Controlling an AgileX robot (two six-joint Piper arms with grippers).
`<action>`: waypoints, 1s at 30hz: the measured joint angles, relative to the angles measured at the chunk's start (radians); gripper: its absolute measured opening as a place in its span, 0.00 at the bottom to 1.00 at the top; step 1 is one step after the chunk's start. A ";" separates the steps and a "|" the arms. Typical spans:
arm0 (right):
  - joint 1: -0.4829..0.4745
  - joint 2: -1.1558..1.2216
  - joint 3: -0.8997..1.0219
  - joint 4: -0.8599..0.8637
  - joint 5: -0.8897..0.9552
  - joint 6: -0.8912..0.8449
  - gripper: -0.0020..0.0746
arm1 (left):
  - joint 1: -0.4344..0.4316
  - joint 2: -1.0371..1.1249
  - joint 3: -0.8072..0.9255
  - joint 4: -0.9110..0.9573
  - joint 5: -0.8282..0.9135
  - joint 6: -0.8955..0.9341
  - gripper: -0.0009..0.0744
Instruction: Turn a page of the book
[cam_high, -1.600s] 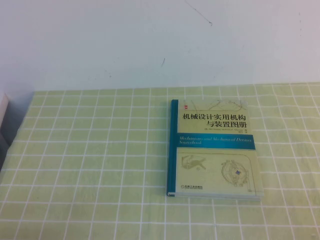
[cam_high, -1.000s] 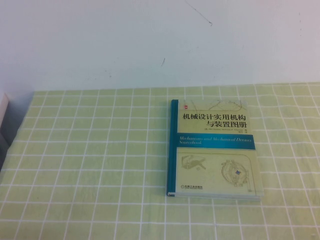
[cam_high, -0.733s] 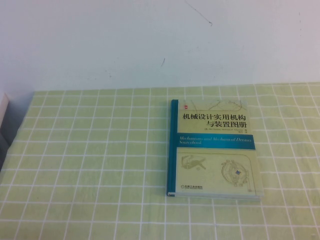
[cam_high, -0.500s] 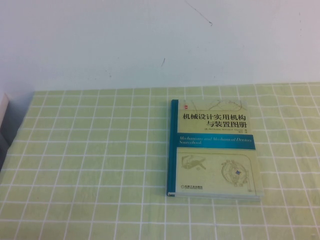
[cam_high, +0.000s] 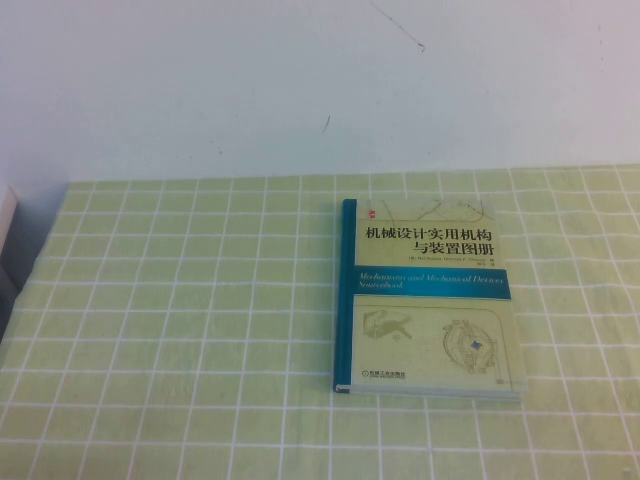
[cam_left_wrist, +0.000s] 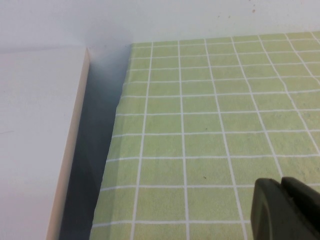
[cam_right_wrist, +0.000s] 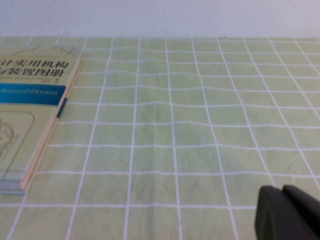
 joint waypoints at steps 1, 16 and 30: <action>0.000 0.000 0.000 0.000 0.000 0.000 0.02 | 0.000 0.000 0.000 0.000 0.000 0.000 0.01; 0.000 0.000 0.000 0.000 0.000 0.000 0.02 | 0.000 0.000 0.000 0.000 0.000 0.000 0.01; 0.000 0.000 0.000 -0.074 0.000 -0.004 0.02 | 0.000 0.000 0.000 0.000 0.000 0.000 0.01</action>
